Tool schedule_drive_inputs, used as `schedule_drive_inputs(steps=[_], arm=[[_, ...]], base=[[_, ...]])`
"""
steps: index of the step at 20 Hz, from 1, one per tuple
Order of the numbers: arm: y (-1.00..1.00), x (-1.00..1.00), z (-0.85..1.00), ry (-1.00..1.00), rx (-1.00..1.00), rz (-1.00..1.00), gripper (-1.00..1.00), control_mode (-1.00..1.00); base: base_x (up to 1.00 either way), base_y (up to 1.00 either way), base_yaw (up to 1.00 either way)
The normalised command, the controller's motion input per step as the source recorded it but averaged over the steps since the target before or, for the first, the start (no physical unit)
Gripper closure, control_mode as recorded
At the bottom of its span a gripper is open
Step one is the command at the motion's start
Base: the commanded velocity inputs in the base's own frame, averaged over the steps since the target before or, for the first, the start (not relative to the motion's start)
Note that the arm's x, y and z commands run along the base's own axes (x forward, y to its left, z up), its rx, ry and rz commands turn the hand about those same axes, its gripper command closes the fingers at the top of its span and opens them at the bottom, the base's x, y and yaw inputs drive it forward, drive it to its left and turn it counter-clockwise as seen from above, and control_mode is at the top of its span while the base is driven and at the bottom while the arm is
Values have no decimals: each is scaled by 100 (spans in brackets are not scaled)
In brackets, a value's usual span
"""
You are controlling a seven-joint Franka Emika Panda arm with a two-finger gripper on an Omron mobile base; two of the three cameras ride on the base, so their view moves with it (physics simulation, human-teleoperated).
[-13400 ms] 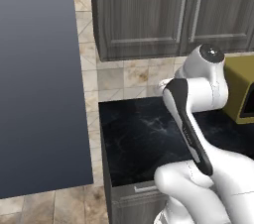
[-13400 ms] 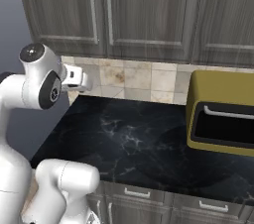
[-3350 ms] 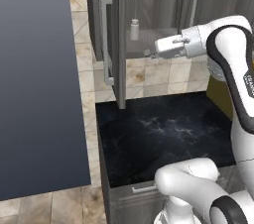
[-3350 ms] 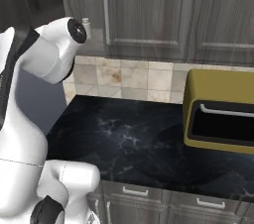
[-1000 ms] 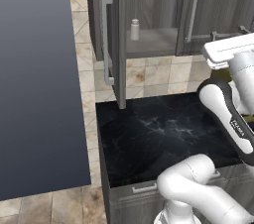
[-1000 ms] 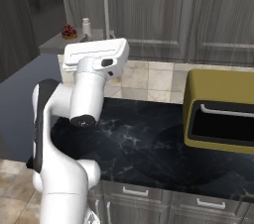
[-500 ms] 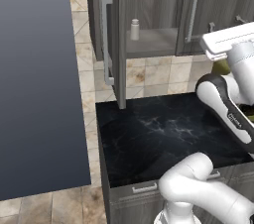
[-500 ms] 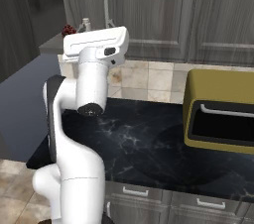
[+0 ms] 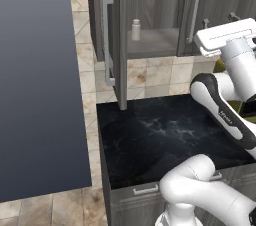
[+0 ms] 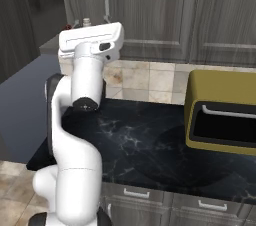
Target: The dining table condiment station is running low on shaker. Refill the condiment station by opening the cabinet and taking the shaker from the cabinet and placing it on the dining table.
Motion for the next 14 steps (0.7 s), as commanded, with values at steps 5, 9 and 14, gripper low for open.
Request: schedule_drive_inputs(steps=[5, 9, 14], arm=[[2, 16, 0, 0, 7, 5, -100, -100], [0, 9, 5, 1, 13, 8, -100, -100], [0, 14, 3, 2, 10, 8, -100, -100]], base=[[0, 0, 0], [0, 0, 0], [0, 0, 0]])
